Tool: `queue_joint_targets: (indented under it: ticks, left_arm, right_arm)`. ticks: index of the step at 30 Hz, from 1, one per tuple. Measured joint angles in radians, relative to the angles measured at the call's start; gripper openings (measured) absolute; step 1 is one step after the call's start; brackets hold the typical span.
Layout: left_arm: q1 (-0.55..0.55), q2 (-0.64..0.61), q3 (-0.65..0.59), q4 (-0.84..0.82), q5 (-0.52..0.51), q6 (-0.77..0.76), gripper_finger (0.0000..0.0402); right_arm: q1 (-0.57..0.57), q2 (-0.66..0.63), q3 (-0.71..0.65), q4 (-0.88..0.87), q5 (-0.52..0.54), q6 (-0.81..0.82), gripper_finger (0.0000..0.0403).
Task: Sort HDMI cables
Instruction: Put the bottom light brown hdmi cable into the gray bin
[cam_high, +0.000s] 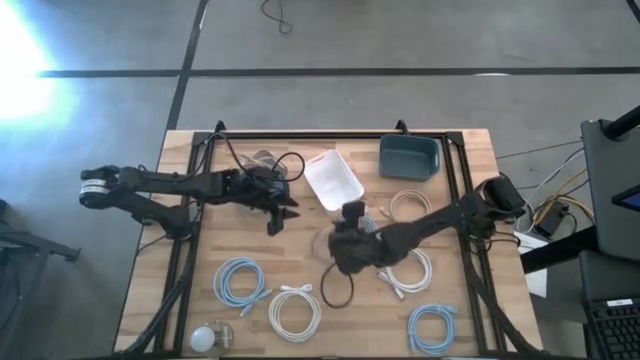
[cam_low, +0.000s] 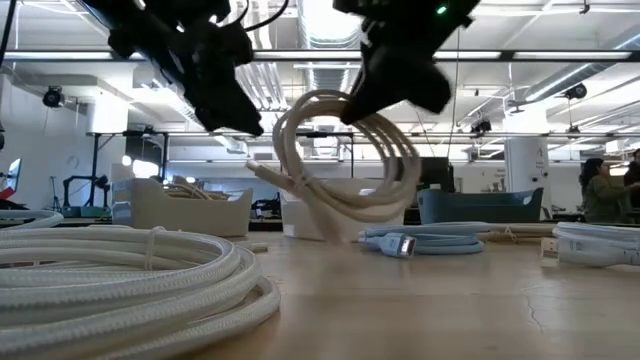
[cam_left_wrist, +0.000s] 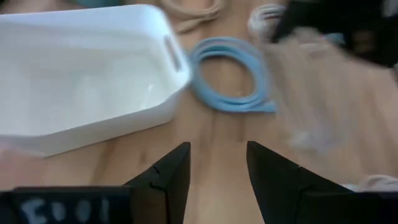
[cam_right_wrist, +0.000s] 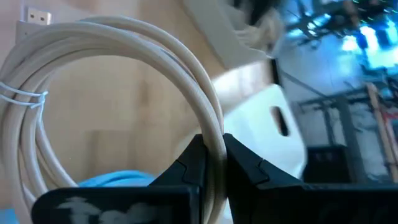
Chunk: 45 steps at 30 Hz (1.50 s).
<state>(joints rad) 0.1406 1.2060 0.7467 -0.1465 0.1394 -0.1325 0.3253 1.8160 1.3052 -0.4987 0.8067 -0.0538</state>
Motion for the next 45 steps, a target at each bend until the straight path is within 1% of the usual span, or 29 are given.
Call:
queue_joint_targets:
  ticks: [5,9,14,17,21,29,34,39,43,45]
  left_arm:
    - [0.0,0.0,0.0,0.015,0.011,-0.033,0.0161]
    - [0.0,0.0,0.0,0.016,0.036,-0.063,0.0161]
    - [0.001,0.0,0.0,0.038,0.139,-0.063,0.0161]
    - [0.001,0.0,0.0,0.066,0.2,-0.063,0.0161]
    - [0.001,-0.001,0.0,0.069,0.239,-0.064,0.0161]
    - [0.0,-0.001,0.0,0.069,0.248,-0.079,0.0161]
    - [0.0,-0.002,0.0,0.074,0.28,-0.079,0.0161]
    - [0.0,-0.003,0.0,0.111,0.287,-0.079,0.0161]
    - [0.0,-0.003,0.0,0.121,0.295,-0.078,0.0161]
    - [0.0,-0.003,-0.001,0.122,0.295,-0.078,0.0161]
  right_arm:
    - [-0.072,0.0,0.0,0.078,0.001,-0.037,0.0029]
    - [-0.108,0.001,-0.001,0.197,0.007,-0.154,0.0029]
    - [-0.125,0.001,-0.002,0.294,0.003,-0.331,0.0029]
    - [-0.129,0.001,-0.002,0.308,0.002,-0.38,0.0029]
    - [-0.131,0.001,-0.002,0.297,0.005,-0.425,0.0029]
    - [-0.132,0.001,-0.003,0.292,0.008,-0.484,0.0029]
    - [-0.132,0.0,-0.003,0.303,0.007,-0.513,0.0029]
    - [-0.132,0.0,-0.004,0.386,0.002,-0.534,0.0029]
    - [-0.134,0.0,-0.005,0.456,-0.045,-0.572,0.0029]
    - [-0.135,0.0,-0.005,0.467,-0.048,-0.587,0.0029]
